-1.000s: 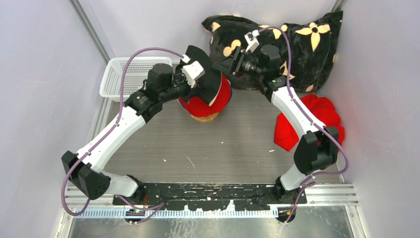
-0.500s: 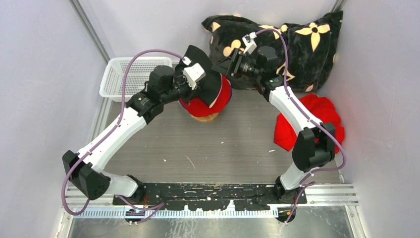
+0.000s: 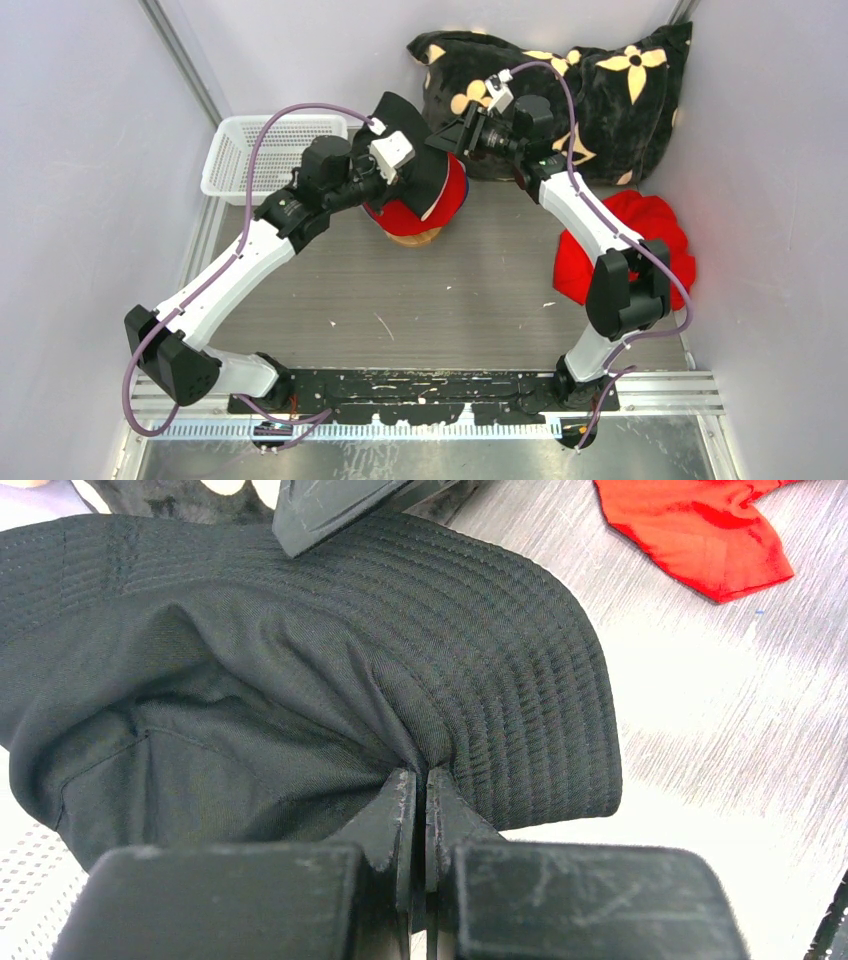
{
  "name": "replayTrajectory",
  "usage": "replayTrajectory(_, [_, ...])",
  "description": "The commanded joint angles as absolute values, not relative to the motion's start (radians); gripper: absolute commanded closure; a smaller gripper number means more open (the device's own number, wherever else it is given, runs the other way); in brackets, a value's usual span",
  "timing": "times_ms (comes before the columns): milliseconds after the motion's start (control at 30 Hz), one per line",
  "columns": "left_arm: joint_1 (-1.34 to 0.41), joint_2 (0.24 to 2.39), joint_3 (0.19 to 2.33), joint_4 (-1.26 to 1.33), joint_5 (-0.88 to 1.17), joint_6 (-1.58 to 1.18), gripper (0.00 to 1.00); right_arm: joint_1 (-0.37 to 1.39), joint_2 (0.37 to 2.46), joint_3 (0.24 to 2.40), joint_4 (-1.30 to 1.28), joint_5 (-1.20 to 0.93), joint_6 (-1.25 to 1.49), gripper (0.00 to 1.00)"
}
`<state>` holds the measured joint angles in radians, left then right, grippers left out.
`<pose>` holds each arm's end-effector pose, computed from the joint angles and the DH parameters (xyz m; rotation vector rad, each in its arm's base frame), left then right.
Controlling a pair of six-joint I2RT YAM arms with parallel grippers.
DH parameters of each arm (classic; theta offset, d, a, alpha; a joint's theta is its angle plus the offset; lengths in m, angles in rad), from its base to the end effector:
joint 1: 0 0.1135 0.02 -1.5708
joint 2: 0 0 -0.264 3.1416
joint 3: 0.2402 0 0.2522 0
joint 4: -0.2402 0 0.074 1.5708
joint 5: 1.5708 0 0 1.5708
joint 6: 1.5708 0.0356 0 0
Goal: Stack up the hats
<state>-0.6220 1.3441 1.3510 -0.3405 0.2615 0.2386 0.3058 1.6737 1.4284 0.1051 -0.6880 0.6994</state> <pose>0.2446 -0.1867 0.3969 0.9626 1.6671 -0.5074 0.3745 0.1419 0.3606 -0.1955 1.8566 1.3056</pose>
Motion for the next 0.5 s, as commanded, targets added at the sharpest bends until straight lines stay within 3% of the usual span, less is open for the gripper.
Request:
replayTrajectory(0, [-0.630, 1.310, 1.354, -0.280, 0.257, 0.228, 1.00, 0.312, 1.675, 1.467, 0.155, -0.715, 0.703, 0.41])
replayTrajectory(67, [-0.630, 1.313, 1.354, -0.280, 0.257, 0.229, 1.00, 0.312, 1.677, 1.470, 0.152, -0.721, 0.701, 0.48])
replayTrajectory(300, [-0.632, 1.324, 1.359, -0.282, 0.256, 0.230, 1.00, 0.315, 1.678, 1.489, 0.117, -0.726, 0.679, 0.89])
replayTrajectory(400, [-0.632, 1.327, 1.362, -0.286, 0.250, 0.231, 1.00, 0.316, 1.676, 1.499, 0.110, -0.723, 0.673, 0.99])
replayTrajectory(467, [-0.632, 1.330, 1.371, -0.292, 0.237, 0.232, 1.00, 0.315, 1.672, 1.514, 0.105, -0.721, 0.667, 0.99])
